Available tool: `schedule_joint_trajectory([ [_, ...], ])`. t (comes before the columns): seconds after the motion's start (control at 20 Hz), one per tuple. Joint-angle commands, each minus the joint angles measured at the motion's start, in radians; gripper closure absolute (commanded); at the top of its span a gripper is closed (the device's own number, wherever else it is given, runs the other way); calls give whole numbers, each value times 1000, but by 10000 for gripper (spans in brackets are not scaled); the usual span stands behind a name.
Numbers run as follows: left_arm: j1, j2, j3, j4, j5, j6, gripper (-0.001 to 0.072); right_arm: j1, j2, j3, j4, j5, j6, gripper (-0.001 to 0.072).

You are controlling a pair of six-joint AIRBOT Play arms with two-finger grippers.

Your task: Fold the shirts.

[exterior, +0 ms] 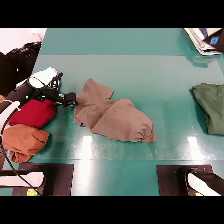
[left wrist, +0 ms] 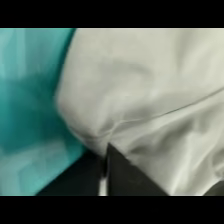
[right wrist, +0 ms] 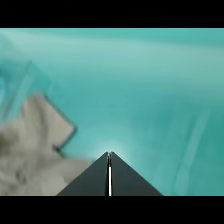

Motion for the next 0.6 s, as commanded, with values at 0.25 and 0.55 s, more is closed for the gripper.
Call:
schedule_joint_trajectory([
  [0.25, 2, 45, 257, 33, -64, 14, 681, -100, 90, -717, -16, 69, 3, 283],
  [0.55, 2, 49, 288, 34, -88, 11, 681, -34, -30, -1045, 144, -3, -112, 285],
])
